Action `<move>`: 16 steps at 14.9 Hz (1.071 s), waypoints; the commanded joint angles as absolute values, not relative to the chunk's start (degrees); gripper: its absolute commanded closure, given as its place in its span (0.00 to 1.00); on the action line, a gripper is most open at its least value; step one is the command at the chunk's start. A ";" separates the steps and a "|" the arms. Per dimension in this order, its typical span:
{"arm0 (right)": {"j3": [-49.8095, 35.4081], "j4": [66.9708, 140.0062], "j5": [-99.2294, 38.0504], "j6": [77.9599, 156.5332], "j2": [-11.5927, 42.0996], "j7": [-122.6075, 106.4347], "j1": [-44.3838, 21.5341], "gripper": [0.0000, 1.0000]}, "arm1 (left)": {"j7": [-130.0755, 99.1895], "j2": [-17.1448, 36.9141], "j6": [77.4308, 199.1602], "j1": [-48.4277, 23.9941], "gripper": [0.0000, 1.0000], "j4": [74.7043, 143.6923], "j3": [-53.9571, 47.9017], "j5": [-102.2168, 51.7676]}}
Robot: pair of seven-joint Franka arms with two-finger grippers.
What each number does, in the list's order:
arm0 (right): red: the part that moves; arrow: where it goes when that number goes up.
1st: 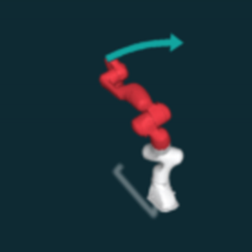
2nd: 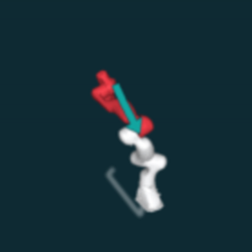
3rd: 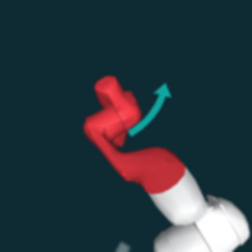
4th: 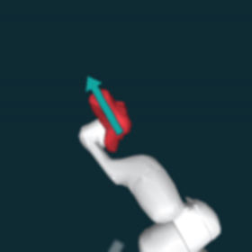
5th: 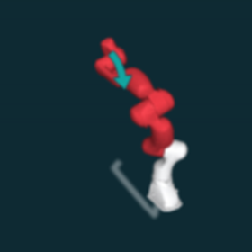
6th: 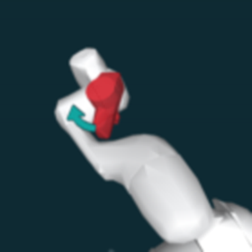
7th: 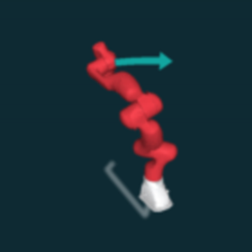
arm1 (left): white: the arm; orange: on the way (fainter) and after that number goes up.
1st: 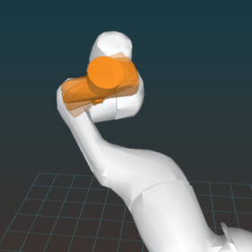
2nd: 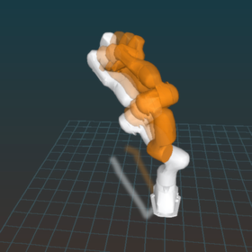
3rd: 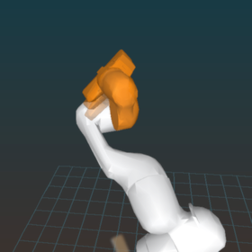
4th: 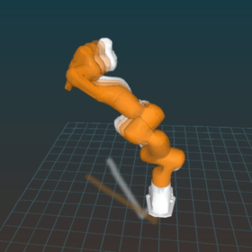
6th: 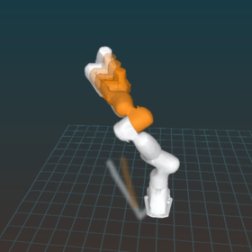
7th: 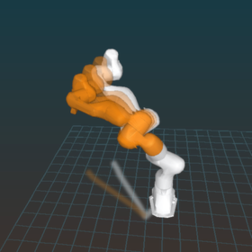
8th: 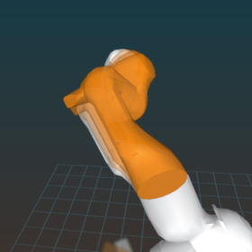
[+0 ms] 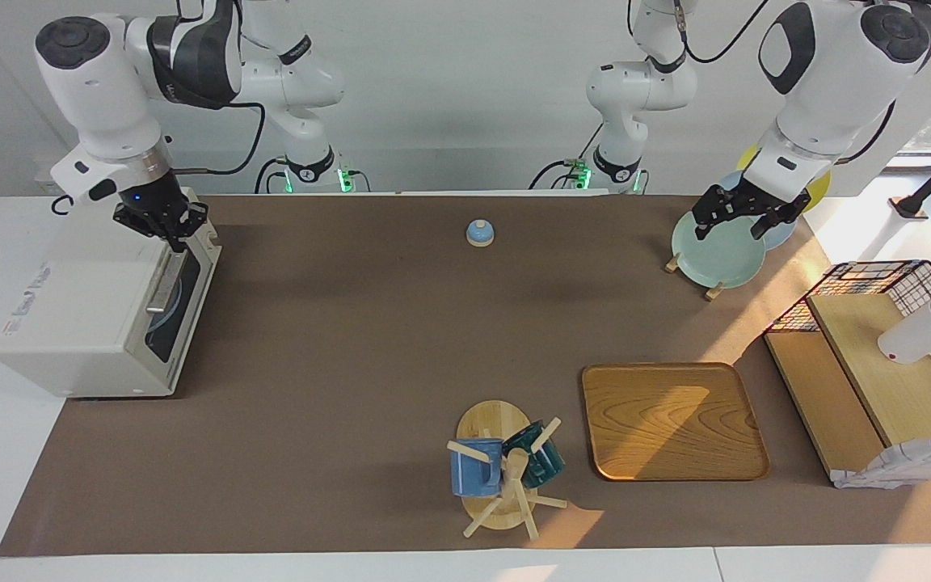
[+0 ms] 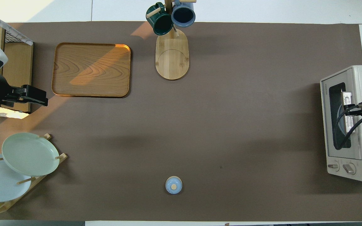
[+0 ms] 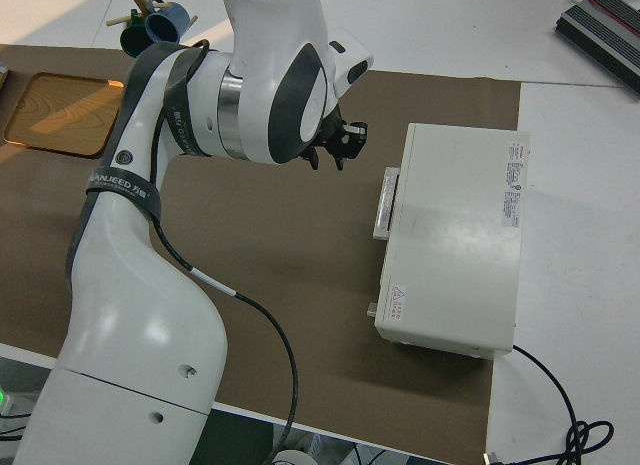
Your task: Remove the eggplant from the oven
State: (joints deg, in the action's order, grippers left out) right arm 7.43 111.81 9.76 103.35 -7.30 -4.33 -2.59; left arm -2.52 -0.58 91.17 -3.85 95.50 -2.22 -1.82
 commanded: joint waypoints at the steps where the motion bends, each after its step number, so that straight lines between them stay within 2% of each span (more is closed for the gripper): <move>1: 7.03 115.57 14.04 105.82 -8.79 -0.44 -2.37 1.00 | -2.20 -0.97 90.79 -2.81 0.00 95.27 -2.99 -1.93; 16: 7.03 120.14 17.32 115.04 -5.36 -0.18 1.06 1.00 | -2.20 -0.97 90.79 -2.81 0.00 95.27 -2.99 -1.85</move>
